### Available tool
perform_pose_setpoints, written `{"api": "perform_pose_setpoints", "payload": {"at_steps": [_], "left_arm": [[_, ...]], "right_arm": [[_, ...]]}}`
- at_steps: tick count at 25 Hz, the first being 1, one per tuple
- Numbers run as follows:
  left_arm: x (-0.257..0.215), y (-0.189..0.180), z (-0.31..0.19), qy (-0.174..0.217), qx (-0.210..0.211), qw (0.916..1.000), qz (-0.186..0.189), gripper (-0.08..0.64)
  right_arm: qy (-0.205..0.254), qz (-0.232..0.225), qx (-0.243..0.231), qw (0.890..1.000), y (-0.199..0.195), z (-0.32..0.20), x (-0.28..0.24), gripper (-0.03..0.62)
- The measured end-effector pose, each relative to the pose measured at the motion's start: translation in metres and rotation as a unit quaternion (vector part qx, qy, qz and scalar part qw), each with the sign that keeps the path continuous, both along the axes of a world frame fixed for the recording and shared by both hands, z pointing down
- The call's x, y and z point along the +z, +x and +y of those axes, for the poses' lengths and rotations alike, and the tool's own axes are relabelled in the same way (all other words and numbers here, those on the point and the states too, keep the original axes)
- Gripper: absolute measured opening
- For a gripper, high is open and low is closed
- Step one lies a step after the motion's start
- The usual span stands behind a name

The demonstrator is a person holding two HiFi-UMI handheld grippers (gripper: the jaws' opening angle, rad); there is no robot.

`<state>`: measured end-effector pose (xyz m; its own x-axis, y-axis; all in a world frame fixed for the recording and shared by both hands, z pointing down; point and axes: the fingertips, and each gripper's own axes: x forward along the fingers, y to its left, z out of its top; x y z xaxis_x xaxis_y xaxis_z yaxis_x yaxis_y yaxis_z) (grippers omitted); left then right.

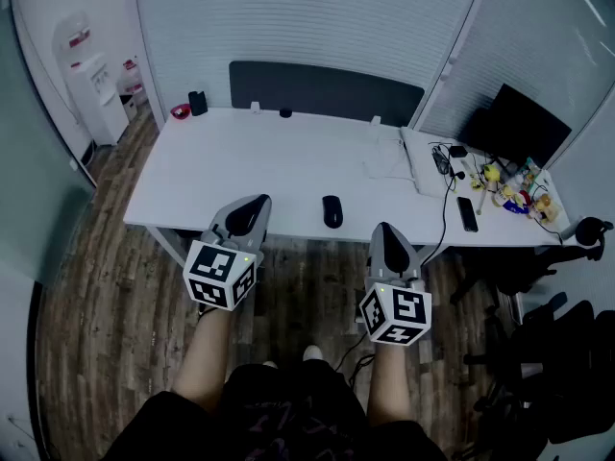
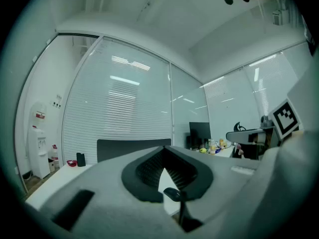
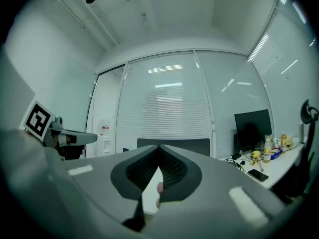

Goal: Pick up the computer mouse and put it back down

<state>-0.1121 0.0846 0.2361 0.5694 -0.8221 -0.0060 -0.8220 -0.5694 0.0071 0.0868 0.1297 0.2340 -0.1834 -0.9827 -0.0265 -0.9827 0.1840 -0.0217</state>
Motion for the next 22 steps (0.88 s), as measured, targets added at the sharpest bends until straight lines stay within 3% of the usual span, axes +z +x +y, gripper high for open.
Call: {"api": "perform_pose_setpoints", "payload": {"at_steps": [22], "left_arm": [[0.019, -0.008, -0.003, -0.023, 0.003, 0.9997, 0.004, -0.001]], "right_arm": [[0.001, -0.003, 0.002, 1.0, -0.007, 0.001, 0.007, 0.006]]}}
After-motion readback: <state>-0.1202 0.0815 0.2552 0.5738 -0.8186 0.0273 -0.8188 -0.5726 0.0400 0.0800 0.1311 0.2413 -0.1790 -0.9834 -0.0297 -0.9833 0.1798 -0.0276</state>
